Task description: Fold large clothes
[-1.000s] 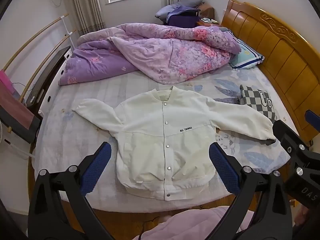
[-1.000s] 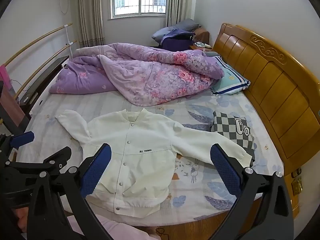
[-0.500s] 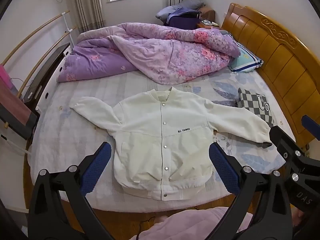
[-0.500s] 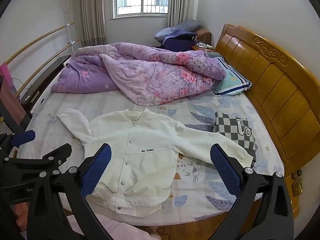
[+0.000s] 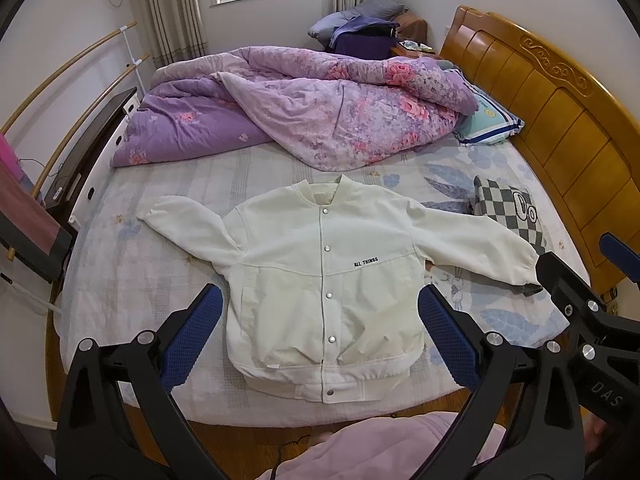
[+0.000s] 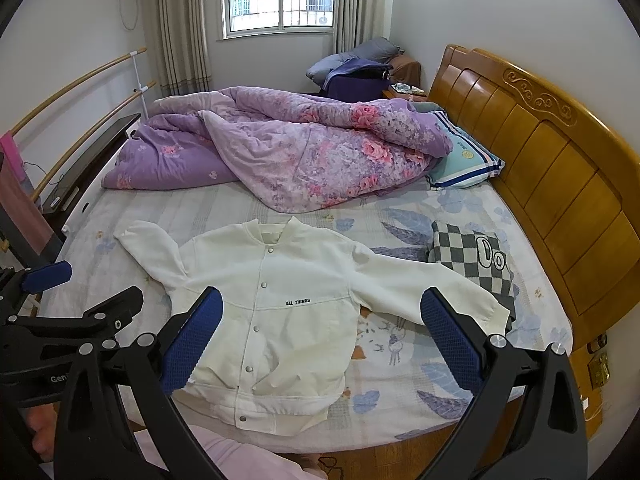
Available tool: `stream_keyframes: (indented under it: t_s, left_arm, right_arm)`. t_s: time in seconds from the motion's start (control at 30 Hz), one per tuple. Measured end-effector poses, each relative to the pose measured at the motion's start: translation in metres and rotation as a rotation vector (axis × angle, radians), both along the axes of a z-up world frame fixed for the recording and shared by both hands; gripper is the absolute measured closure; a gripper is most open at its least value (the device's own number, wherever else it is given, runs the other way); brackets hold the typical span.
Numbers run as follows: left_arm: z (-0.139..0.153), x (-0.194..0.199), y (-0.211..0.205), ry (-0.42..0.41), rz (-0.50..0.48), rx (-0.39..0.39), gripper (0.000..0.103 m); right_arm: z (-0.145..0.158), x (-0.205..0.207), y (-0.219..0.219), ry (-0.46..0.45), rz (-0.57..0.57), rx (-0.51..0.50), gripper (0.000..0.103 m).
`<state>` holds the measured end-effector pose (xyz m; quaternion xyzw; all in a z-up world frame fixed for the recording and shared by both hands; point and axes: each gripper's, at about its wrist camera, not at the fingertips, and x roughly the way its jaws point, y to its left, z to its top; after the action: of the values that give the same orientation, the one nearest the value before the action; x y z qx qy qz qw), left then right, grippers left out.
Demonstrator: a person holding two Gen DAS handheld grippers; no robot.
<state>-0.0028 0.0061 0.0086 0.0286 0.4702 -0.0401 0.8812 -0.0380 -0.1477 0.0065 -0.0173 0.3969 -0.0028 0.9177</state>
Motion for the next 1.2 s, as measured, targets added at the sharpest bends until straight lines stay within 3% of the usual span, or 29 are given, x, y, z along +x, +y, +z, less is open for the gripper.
stream_keyframes:
  t_s: [1.2]
  left_arm:
    - [-0.0088,0.0001,0.0085,0.006,0.001,-0.001,0.005]
  right_arm:
    - [-0.0065,0.0048,0.0047,0.016,0.011,0.016,0.007]
